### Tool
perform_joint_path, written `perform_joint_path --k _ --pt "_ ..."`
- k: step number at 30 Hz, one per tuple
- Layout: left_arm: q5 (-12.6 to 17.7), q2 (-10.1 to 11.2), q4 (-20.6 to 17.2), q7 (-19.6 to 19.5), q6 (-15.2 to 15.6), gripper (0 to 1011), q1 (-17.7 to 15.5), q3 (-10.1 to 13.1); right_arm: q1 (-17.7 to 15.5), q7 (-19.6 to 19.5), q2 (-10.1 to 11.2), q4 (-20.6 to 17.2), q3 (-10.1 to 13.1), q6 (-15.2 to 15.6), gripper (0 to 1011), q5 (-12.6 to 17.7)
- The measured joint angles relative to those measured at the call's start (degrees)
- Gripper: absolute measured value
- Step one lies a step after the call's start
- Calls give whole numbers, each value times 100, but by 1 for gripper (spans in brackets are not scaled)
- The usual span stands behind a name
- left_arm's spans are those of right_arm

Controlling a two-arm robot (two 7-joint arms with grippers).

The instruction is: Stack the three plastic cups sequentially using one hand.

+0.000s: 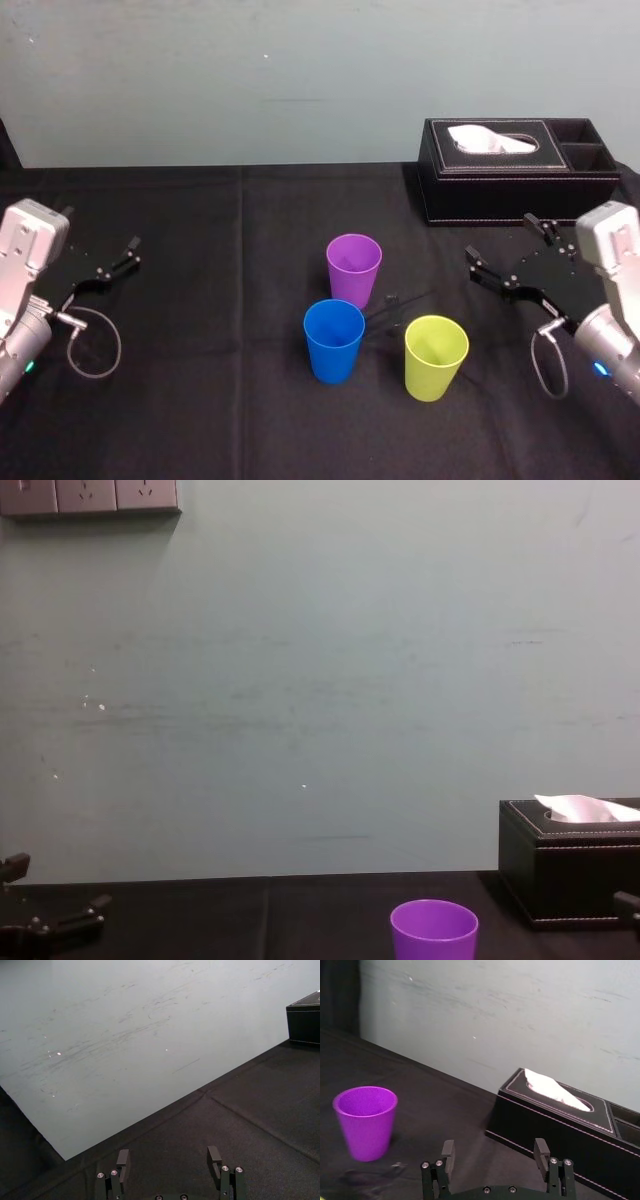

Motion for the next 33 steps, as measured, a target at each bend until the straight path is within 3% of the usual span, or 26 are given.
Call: perform_joint_path --k 10,12,14,22,33 --pt "0 0 0 0 0 1010 0 0 -807 539 503 -745 490 -417 1003 426" --pt "0 0 0 0 0 1010 0 0 -1091 627 644 -956 666 -546 1003 519" --pt "0 0 0 0 0 1010 0 0 -1168 653 684 -1011 712 -580 1003 550" --pt "0 0 0 0 0 1010 0 0 -2000 1016 1058 -1444 1151 -1027 1003 737" --pt "0 0 0 0 0 1010 0 0 -2336 1471 1121 -1467 1100 -1108 1003 710"
